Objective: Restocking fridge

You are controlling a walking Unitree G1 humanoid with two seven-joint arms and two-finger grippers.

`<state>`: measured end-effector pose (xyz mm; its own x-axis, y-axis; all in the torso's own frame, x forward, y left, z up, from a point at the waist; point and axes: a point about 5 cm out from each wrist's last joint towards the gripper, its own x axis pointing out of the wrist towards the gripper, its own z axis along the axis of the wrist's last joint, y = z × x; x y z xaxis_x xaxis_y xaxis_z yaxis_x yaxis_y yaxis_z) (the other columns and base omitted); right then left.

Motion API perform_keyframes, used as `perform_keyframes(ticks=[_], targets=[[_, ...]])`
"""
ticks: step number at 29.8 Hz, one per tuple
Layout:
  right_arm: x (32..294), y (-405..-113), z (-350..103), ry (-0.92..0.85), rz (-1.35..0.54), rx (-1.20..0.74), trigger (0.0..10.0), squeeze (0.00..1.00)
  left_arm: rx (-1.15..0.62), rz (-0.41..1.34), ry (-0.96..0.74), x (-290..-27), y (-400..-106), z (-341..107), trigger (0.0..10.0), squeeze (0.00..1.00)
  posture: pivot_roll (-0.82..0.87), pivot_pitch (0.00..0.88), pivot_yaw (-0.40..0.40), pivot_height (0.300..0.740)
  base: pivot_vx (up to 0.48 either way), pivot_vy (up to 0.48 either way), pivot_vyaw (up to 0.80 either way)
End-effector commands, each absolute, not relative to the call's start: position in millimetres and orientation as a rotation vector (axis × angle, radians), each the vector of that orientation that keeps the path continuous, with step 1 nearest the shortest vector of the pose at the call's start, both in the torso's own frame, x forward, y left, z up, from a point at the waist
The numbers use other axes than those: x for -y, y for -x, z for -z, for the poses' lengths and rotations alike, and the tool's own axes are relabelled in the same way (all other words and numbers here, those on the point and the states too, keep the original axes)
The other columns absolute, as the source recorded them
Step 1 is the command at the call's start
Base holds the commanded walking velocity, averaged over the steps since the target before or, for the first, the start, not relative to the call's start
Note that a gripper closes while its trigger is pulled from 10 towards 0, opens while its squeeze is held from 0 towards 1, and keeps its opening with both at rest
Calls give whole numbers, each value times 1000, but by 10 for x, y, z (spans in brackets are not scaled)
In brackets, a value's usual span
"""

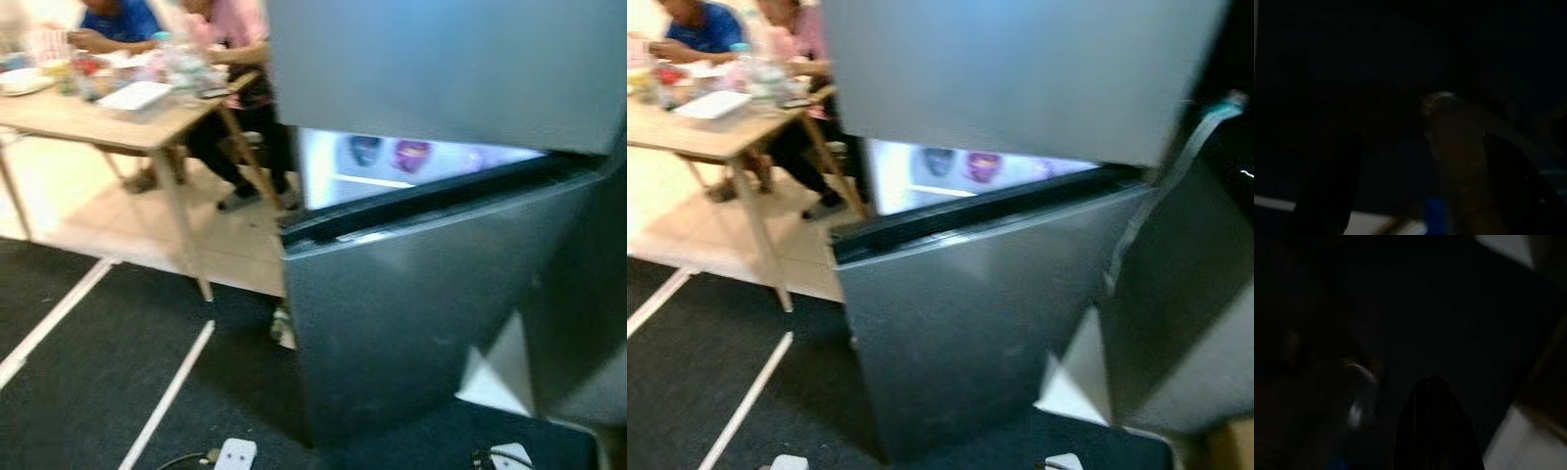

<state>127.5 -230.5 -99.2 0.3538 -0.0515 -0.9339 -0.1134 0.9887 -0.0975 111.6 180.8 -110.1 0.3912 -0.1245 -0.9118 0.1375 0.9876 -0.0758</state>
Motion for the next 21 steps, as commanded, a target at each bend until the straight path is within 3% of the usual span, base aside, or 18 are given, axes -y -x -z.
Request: perform_keyframes(ticks=[1,8,21], targets=[[2354,-1169,1011,131,-22,-1227,10000,0,-1214,182,-21,-1797,-995,1139,10000,0,-43,8,41,740,270,0,0],[2276,-1260,992,33,-41,-1162,10000,0,-1213,175,-22,-1812,-989,1139,10000,0,-43,7,43,740,332,0,0],[2284,-1456,904,-89,-22,-1037,10000,0,-1215,143,-24,-1818,-996,1140,10000,0,-42,6,41,740,0,0,0]])
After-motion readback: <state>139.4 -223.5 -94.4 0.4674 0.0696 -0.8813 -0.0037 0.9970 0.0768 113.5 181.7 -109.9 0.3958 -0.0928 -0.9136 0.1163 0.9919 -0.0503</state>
